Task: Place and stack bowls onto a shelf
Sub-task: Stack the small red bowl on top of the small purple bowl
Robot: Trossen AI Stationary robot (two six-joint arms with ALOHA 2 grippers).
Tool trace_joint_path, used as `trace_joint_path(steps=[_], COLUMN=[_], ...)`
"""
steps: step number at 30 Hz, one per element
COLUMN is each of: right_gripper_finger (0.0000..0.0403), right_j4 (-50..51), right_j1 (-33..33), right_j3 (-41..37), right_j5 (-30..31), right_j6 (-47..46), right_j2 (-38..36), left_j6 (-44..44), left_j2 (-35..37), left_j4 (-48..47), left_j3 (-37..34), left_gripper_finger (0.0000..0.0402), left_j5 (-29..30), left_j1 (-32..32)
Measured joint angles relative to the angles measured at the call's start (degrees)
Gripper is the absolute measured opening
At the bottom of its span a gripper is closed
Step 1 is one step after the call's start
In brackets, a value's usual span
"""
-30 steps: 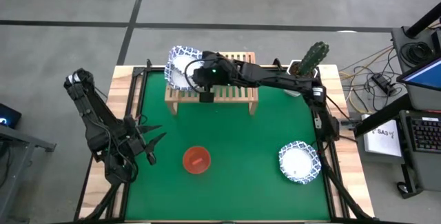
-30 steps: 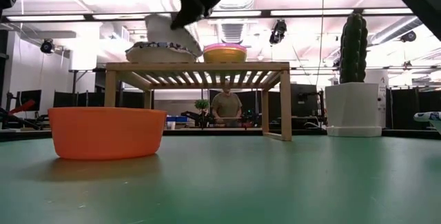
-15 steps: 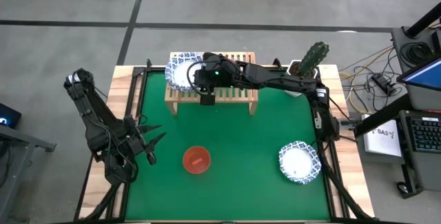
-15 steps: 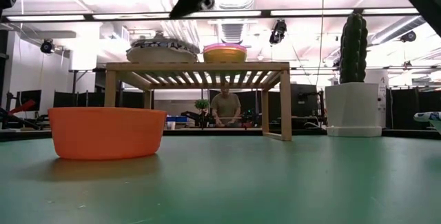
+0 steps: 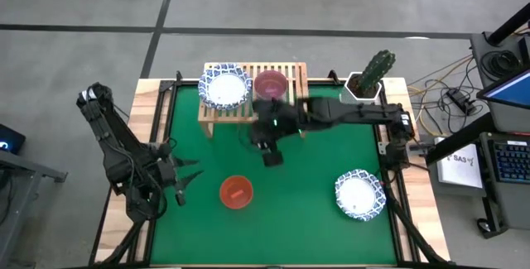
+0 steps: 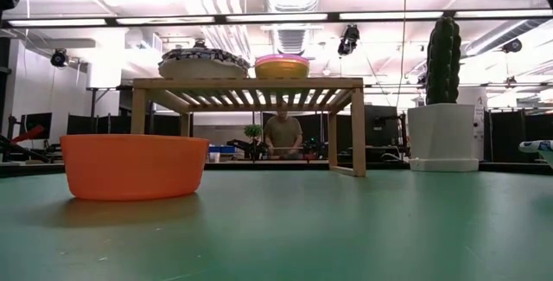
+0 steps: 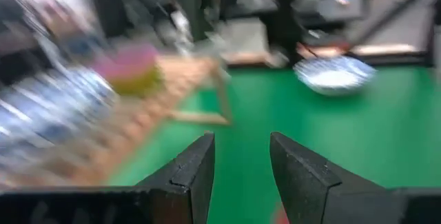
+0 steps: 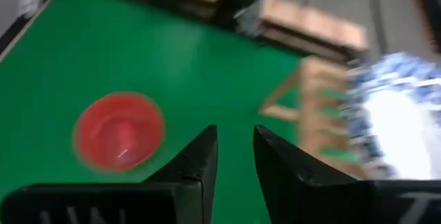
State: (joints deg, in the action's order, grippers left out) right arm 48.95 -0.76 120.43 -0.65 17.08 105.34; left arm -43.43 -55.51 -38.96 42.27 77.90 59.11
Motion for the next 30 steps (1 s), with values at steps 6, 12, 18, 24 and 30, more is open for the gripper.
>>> trace_joint_path(steps=[6,12,18,24,30], right_gripper_finger=[0.0061,0.0054,0.0054,0.0054,0.0054], right_j4=[1.66,-8.2,-24.22,-36.41,-46.02], right_j1=[-9.88,-19.16,-26.11,-29.04,-28.98], right_j3=[-9.4,-25.48,-42.96,-57.31,-68.21], right_j5=[0.1,0.7,3.88,12.19,13.42], right_j6=[-4.8,-12.14,-17.78,-21.74,-23.09], right_j2=[-3.96,-8.94,-15.57,-23.07,-30.78], left_j6=[-16.1,-25.63,-27.19,-21.06,-12.06], left_j2=[-3.92,-10.51,-15.81,-20.52,-25.03], left_j4=[1.23,3.82,3.63,3.6,4.11], left_j3=[-0.04,0.07,2.31,3.09,3.07], left_gripper_finger=[0.0123,0.0123,0.0142,0.021,0.0254], left_j5=[-15.61,-20.5,-27.66,-36.25,-41.66], left_j1=[-0.07,-0.7,-5.68,-14.46,-21.97])
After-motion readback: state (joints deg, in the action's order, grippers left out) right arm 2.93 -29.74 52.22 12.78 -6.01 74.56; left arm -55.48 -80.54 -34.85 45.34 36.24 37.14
